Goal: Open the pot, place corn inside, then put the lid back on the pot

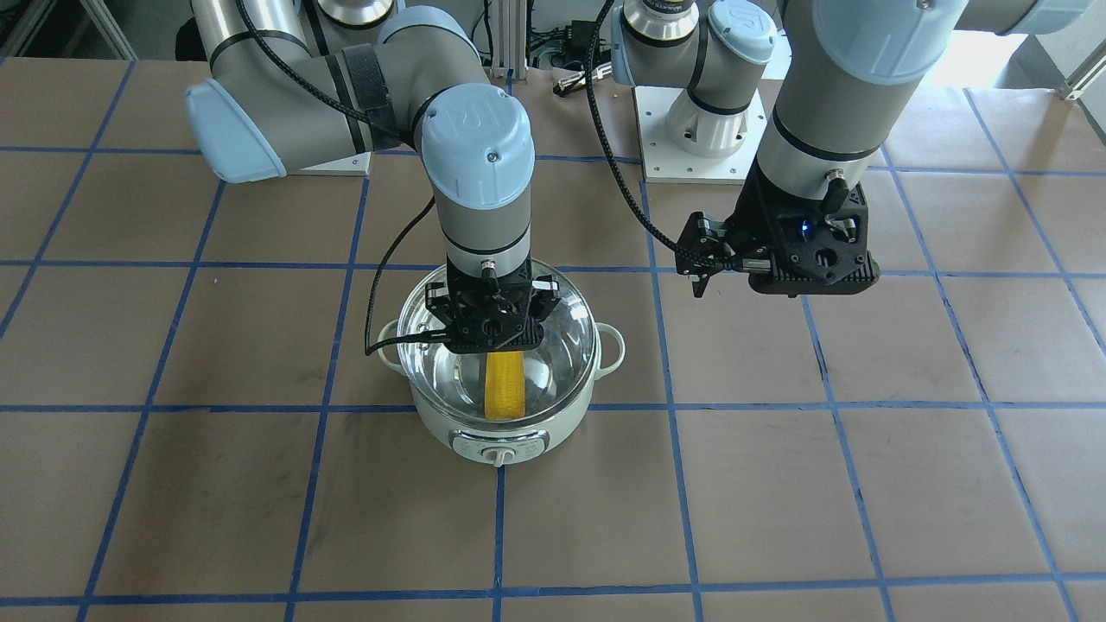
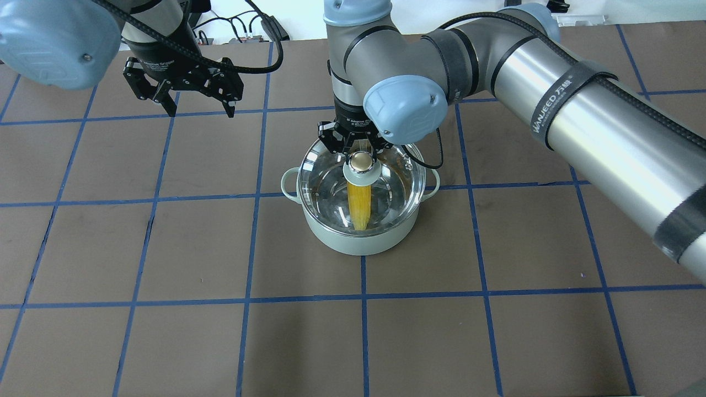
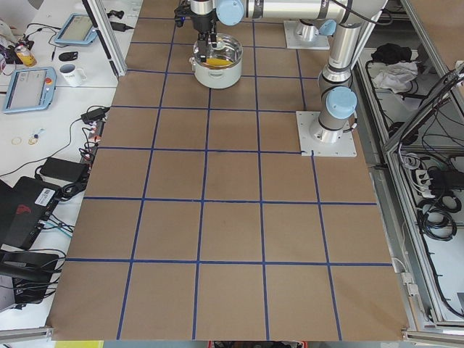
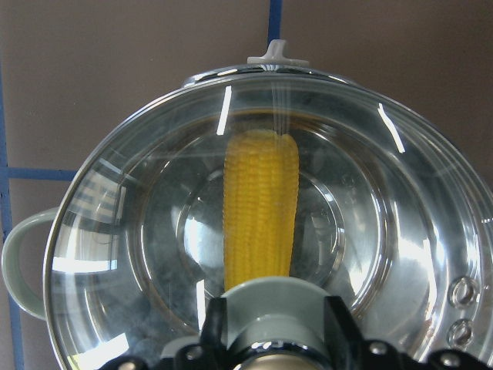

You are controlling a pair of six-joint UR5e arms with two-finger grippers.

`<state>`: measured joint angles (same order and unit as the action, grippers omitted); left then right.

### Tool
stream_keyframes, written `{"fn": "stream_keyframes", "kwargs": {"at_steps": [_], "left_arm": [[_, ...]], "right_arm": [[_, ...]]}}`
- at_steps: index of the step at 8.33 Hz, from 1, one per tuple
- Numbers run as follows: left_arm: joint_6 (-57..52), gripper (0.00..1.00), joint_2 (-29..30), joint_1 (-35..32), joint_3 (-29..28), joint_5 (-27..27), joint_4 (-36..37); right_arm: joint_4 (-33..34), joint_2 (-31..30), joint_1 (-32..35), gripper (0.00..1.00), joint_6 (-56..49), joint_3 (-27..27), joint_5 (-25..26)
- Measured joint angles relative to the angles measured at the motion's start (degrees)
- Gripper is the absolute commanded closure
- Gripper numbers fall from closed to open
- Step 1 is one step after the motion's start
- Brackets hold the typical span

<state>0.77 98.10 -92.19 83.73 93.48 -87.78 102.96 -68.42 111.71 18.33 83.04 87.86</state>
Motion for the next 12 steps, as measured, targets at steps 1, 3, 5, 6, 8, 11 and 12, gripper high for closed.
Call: {"fn": "stream_keyframes", "kwargs": {"at_steps": [1,3,5,6,8,11,12], "left_arm": [[-0.25,0.00,-0.33,0.00,0.50,-1.76,-0.07],[-0.55,0.00,-0.57,-0.01,0.78,-3.53,-0.29],[-0.64,0.00,-0.62,0.00,0.81,-3.41,-0.48],[-0.67,0.00,-0.62,0.00,0.79,-3.39,-1.01],[-0.75,0.00,-0.59,0.00,0.74,-3.35,-1.63],[-0.70,0.00,-0.41,-0.01,0.76,-3.34,-1.59],[-0.69,0.00,-0.42,-0.01,0.76,-3.33,-1.55]], "right_arm": [[0.72,0.13,0.00,1.00,0.04,0.22,-0.27],[1.33,0.31,0.00,1.00,-0.03,0.42,-0.77],[1.50,0.37,0.00,0.93,-0.19,0.58,-0.91],[1.53,0.43,0.00,0.87,-0.30,0.60,-0.92],[1.57,0.51,0.00,0.46,-0.47,0.62,-0.90],[2.19,0.61,0.01,0.12,-0.56,0.63,-0.49],[2.31,0.64,0.00,0.11,-0.57,0.63,-0.35]]}}
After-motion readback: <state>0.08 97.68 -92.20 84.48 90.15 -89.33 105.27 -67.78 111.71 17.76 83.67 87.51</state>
